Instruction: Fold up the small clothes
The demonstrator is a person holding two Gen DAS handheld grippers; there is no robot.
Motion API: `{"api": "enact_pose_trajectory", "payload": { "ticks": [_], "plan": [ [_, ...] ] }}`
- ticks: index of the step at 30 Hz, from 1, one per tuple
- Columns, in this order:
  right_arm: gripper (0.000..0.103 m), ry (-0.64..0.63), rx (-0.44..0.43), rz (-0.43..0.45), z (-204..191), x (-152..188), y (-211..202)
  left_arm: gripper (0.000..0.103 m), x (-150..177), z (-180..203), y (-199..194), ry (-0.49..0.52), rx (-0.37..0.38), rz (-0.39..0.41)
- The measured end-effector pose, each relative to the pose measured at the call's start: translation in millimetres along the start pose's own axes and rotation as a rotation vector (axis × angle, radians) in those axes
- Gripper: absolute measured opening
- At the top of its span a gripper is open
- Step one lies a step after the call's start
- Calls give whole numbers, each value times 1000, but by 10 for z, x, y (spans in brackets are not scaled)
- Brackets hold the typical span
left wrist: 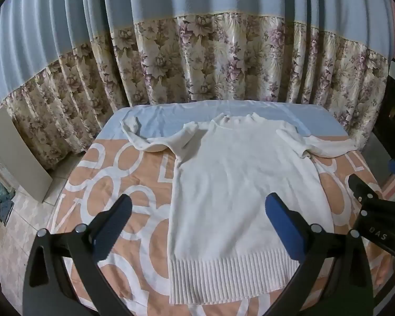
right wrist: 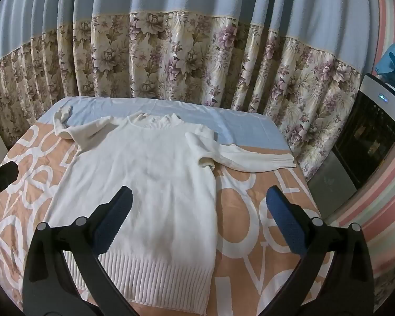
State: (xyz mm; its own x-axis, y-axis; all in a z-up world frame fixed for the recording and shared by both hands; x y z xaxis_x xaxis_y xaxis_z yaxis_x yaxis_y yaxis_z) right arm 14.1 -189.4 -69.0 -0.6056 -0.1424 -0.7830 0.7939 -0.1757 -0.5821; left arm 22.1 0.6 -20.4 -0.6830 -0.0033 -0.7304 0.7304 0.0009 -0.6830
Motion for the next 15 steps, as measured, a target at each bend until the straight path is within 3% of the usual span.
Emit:
{"api": "enact_pose_trajectory", "payload": {
  "ticks": [15],
  "plan": [
    [100,2,1,7,-1,6,1,101,-28,-43,-58,4,-6,11]
  ]
}}
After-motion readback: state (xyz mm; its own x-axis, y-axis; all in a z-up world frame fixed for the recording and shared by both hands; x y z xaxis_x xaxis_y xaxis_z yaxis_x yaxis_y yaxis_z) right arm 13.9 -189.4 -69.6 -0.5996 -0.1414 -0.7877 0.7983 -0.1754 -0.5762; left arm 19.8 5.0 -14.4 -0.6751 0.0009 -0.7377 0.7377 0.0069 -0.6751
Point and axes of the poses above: each gripper's, at about its wrist camera, not at the fingertips, and y roughly the way its jaws point, z to its right, x to its underside, the point moved 3 cm from there along y, roughly the way its jaws point, and after that the axes turned 6 degrees about -y, right-handed, at the moved point
